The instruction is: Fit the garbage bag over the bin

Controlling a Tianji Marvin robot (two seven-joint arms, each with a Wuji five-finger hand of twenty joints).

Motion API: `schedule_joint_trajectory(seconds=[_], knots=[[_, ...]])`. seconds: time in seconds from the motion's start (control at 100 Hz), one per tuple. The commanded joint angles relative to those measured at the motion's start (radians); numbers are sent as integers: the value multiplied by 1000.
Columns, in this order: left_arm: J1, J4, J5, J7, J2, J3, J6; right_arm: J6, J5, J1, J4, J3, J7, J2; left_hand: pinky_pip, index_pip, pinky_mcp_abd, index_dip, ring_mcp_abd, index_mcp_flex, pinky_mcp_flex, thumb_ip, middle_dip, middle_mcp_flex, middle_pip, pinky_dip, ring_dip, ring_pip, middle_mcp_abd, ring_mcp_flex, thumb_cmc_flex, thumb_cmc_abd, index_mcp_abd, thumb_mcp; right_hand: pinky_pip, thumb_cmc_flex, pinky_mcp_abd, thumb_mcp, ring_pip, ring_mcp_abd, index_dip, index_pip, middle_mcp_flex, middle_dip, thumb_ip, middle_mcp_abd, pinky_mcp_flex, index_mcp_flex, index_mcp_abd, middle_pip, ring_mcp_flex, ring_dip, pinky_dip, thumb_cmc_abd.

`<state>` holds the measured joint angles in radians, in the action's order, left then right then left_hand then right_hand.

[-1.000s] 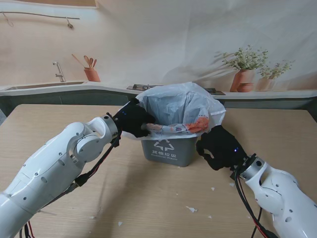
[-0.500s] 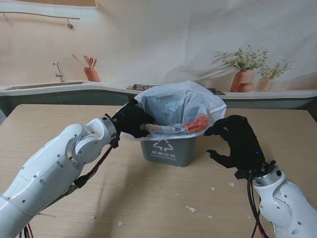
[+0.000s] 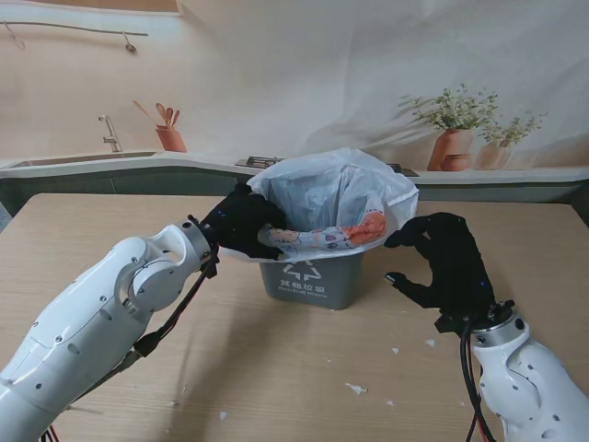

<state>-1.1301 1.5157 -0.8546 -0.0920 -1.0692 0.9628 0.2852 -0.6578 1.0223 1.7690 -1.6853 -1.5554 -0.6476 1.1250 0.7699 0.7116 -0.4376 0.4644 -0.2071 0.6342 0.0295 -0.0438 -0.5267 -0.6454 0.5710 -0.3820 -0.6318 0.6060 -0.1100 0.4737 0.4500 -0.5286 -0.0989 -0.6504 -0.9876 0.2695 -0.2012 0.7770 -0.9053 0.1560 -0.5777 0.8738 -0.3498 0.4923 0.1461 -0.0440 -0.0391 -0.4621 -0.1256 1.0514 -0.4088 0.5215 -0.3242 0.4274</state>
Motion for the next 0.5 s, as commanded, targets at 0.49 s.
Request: schedule_joint_trajectory(seconds=[0.49], knots=[[-71,66,73,77,-20,81,53,8,-3,6,-14,-11,8,9,-59,-358,31,-227,-54,-459,53,1,304,457,-326,2,176,-295,-140,-363,-24,92,-7,254,-10,18,26,-30,14,-3,-13,-8,3,-9,-59,-15,21,54,21,14,32,1,-17,-54]])
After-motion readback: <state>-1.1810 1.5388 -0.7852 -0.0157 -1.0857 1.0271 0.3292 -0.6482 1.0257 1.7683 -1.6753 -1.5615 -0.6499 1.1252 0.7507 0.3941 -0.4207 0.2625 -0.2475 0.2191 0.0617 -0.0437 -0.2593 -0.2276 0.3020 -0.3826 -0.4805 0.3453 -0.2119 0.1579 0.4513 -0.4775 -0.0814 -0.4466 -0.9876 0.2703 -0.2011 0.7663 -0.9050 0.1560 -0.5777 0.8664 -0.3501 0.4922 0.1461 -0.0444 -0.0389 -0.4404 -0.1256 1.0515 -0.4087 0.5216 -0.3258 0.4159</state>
